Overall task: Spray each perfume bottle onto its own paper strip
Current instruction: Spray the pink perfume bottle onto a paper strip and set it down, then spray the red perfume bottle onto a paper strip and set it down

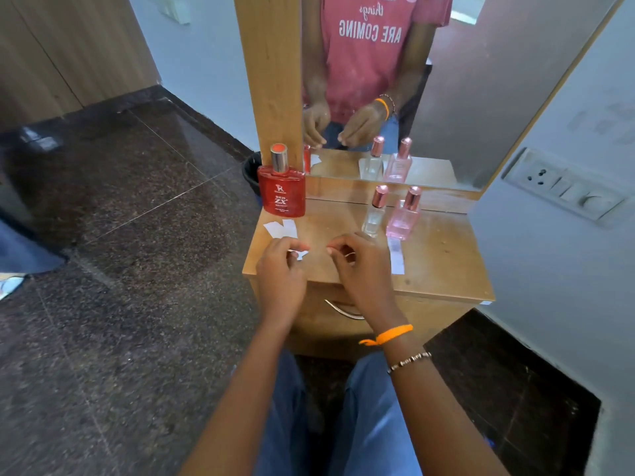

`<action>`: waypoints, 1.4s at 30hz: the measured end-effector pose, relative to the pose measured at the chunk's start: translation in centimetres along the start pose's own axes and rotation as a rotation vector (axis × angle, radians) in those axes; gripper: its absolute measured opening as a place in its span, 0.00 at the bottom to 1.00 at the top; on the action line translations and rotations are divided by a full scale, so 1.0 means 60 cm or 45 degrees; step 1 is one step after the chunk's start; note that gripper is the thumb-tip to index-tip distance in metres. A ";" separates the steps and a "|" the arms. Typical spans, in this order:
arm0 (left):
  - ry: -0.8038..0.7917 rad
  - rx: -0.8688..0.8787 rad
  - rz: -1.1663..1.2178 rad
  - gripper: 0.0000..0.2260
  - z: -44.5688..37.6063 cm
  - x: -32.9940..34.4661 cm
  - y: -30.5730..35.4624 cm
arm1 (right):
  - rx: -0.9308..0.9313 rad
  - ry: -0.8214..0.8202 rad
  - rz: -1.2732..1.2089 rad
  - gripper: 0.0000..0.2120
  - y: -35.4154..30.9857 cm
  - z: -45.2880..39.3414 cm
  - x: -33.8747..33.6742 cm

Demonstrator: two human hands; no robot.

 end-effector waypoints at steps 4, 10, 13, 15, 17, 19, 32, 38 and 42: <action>0.064 -0.114 0.038 0.12 -0.009 -0.043 -0.036 | 0.203 -0.275 0.247 0.07 0.001 -0.040 0.089; -0.158 0.005 -0.290 0.18 -0.030 -0.025 -0.031 | 0.348 -0.305 0.483 0.09 -0.012 -0.062 0.116; -0.175 0.028 -0.377 0.17 -0.030 -0.021 -0.033 | 0.439 -0.306 0.494 0.09 -0.009 -0.063 0.116; -0.177 0.038 -0.406 0.16 -0.028 -0.020 -0.035 | 0.432 -0.287 0.541 0.09 -0.017 -0.064 0.116; -0.183 0.064 -0.419 0.16 -0.024 -0.019 -0.034 | 0.409 -0.254 0.579 0.08 -0.025 -0.063 0.113; -0.175 0.076 -0.423 0.16 -0.021 -0.021 -0.035 | 0.380 -0.234 0.587 0.09 -0.029 -0.061 0.111; -0.233 -0.017 -0.320 0.22 -0.036 -0.024 -0.049 | 0.449 -0.175 0.459 0.09 -0.005 -0.073 0.091; -0.247 -0.019 -0.324 0.22 -0.039 -0.024 -0.049 | 0.467 -0.249 0.355 0.09 0.000 -0.069 0.112; -0.287 -0.034 -0.239 0.20 -0.048 -0.023 -0.053 | 0.451 -0.214 0.358 0.10 0.002 -0.066 0.114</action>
Point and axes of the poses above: each hand's wrist, its own z-axis away from the middle knuckle, its own x-axis out of the palm, y = z × x, the point moved 10 cm from there along -z, towards the middle knuckle, and after that the axes turned 8 degrees about -y, right-handed, at the moved point
